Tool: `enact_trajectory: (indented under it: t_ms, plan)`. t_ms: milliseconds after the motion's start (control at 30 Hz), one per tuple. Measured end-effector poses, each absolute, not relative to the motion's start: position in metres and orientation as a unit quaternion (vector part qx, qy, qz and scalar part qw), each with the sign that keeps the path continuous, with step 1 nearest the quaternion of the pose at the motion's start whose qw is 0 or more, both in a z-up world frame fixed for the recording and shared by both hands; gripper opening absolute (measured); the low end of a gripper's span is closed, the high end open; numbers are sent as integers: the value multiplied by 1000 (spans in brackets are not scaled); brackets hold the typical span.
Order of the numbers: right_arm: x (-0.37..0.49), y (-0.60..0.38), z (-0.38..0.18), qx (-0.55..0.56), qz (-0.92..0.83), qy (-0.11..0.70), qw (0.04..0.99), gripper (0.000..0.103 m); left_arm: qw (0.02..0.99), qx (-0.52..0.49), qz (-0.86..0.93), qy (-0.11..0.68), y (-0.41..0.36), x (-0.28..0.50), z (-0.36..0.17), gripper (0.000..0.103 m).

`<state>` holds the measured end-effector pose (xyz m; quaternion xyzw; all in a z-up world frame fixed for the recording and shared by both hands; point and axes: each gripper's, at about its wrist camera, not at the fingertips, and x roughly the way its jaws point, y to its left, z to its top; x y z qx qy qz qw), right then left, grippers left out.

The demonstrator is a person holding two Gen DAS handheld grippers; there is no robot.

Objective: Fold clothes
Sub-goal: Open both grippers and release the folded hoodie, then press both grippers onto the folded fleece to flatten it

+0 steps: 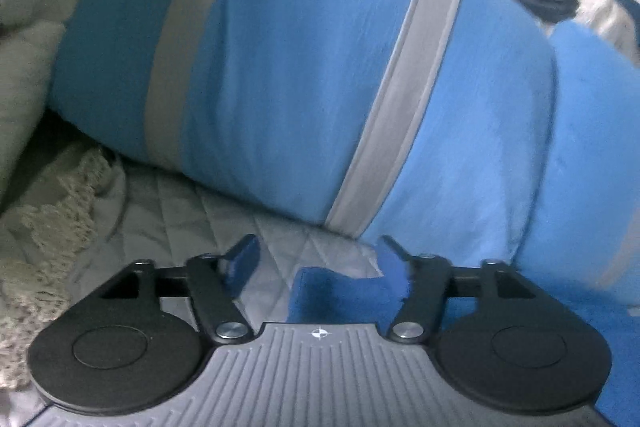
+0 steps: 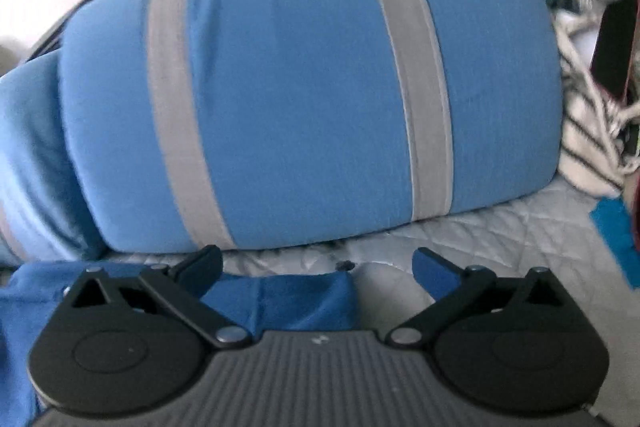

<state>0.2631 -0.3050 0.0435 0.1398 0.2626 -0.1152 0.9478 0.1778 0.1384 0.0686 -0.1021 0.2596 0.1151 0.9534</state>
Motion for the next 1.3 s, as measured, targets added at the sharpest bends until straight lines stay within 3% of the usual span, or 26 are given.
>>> enact_trajectory:
  t_ms: [233,467,933,1167,1300]
  plan:
    - [219,-264,54,114,-111,277,948,102,953,-12,126,274,87,133,91,70]
    - [182,-235,60,117,-104,261,953,102,958,14,121,260,51,79,98,71]
    - [145,-164,22,27,-67,256,964,102,965,51,83,244,-1,7,34,72]
    - [147,-148,-11,-38,-65,266,961,102,960,54,75,263,5,20,5,88]
    - [153,-154,-22,-1,-63,276,959,101,961,39,60,266,13,27,-4,89]
